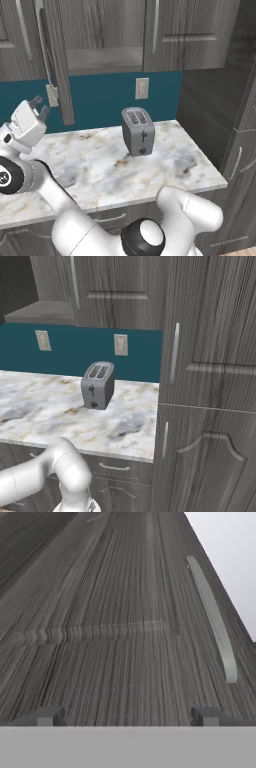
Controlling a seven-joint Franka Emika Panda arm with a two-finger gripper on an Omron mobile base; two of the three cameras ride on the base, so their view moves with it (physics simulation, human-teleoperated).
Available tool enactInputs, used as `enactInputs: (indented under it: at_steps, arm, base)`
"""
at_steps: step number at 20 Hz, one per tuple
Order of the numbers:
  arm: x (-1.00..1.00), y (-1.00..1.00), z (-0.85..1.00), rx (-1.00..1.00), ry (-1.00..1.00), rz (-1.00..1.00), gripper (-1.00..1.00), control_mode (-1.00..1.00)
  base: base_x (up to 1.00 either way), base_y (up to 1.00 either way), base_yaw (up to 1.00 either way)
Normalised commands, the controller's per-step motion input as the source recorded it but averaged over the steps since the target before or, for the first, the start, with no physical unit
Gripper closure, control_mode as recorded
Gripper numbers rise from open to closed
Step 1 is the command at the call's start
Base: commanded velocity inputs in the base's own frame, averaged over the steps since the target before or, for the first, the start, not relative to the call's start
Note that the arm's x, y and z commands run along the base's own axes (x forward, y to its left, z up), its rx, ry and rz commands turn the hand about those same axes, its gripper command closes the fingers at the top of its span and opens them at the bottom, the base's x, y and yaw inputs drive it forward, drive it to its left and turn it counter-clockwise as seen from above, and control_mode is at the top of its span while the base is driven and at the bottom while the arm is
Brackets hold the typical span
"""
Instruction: Open the cabinet and move the ladle to the pot. Then close the cabinet.
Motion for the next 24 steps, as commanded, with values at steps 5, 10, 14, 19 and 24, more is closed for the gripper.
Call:
enactInputs:
  at_steps: [5,10,14,19,24]
  arm:
    - [0.01,-0.28,0.12,0.08,0.04,0.0,-1.0,-1.0]
    - [0.0,-0.56,0.19,0.04,0.0,0.01,-1.0,-1.0]
    - [0.0,-0.72,0.26,0.02,0.0,0.05,-1.0,-1.0]
    - [-0.12,-0.79,0.28,0.02,0.0,0.08,-1.0,-1.0]
    - [-0.05,-0.85,0.2,0.05,0.04,0.16,-1.0,-1.0]
  base:
    - [0.0,0.0,0.0]
    - [0.0,0.0,0.0]
    - [0.0,0.0,0.0]
    - [0.0,0.0,0.0]
    - [0.0,0.0,0.0]
